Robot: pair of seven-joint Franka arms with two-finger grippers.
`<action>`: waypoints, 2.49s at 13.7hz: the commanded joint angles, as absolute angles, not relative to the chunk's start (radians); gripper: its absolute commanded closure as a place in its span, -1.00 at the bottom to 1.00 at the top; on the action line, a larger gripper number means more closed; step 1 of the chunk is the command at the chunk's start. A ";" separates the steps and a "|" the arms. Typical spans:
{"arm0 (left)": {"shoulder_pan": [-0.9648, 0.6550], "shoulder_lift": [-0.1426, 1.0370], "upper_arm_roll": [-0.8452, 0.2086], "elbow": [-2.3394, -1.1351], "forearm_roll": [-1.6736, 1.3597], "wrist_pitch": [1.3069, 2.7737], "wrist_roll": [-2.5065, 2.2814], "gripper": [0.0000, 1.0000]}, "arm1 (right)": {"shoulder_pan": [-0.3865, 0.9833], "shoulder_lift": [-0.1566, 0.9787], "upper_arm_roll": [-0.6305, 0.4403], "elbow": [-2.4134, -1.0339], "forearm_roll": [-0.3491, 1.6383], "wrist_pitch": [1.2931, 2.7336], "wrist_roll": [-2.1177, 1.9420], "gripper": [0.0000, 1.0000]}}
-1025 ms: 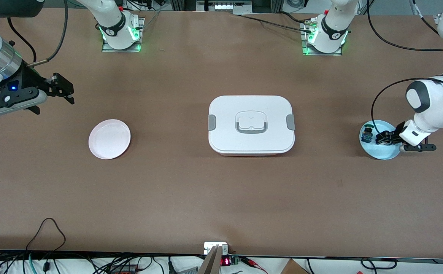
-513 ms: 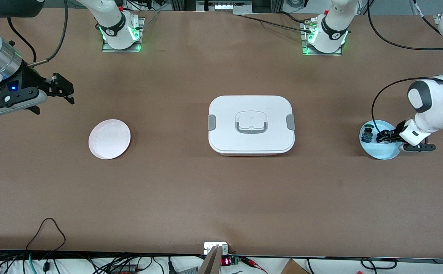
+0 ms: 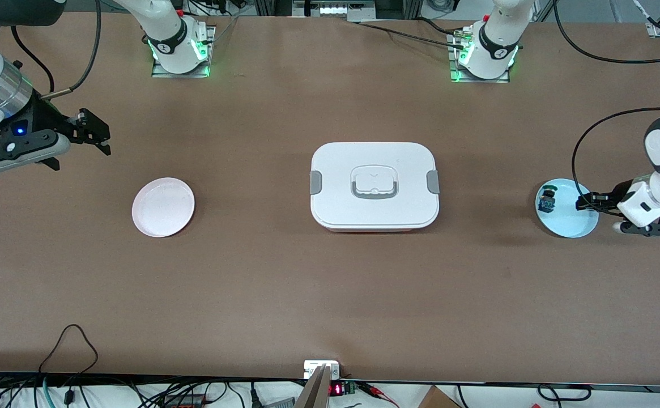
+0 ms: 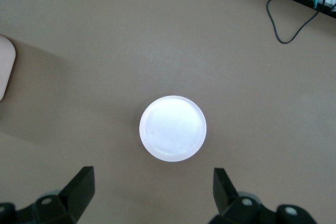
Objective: Transfer orange switch to right arm and place
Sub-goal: 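Lift the switch with the left gripper toward the box while the right gripper approaches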
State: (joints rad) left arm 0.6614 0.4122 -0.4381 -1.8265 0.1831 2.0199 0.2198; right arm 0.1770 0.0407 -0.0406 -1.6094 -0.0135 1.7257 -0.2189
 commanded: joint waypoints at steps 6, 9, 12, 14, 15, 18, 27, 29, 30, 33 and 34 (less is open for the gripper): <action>0.676 0.419 -0.790 -1.687 0.091 1.759 0.229 0.61 | 0.178 0.029 -0.040 -1.612 -0.014 1.729 -0.215 -1.00; 0.666 0.429 -0.880 -1.689 -0.041 1.798 0.279 0.61 | 0.178 0.041 -0.040 -1.612 -0.014 1.736 -0.215 -1.00; 0.651 0.492 -0.980 -1.706 -0.046 1.963 0.447 0.61 | 0.179 0.064 -0.040 -1.611 -0.011 1.779 -0.221 -1.00; 0.615 0.575 -1.002 -1.706 -0.046 2.101 0.568 0.61 | 0.184 0.080 -0.040 -1.611 -0.011 1.805 -0.227 -1.00; 0.608 0.622 -1.021 -1.706 -0.052 2.168 0.654 0.61 | 0.183 0.081 -0.040 -1.612 -0.009 1.802 -0.229 -1.00; 0.604 0.712 -1.106 -1.707 -0.071 2.299 0.857 0.61 | 0.190 0.060 -0.038 -1.612 -0.011 1.760 -0.229 -1.00; 0.588 0.732 -1.212 -1.717 -0.512 2.496 1.437 0.63 | 0.249 0.126 -0.032 -1.614 0.447 1.695 -0.249 -1.00; 0.568 0.732 -1.218 -1.720 -0.633 2.497 1.579 0.64 | 0.245 0.164 -0.034 -1.614 0.672 1.704 -0.248 -1.00; 0.563 0.729 -1.265 -1.738 -0.737 2.508 1.674 0.67 | 0.244 0.202 -0.035 -1.615 0.837 1.712 -0.250 -1.00; 0.565 0.727 -1.301 -1.782 -0.886 2.586 1.828 0.67 | 0.242 0.273 -0.034 -1.623 1.108 1.724 -0.271 -1.00; 0.563 0.729 -1.301 -1.784 -0.928 2.588 1.856 0.67 | 0.244 0.297 -0.035 -1.624 1.199 1.723 -0.323 -1.00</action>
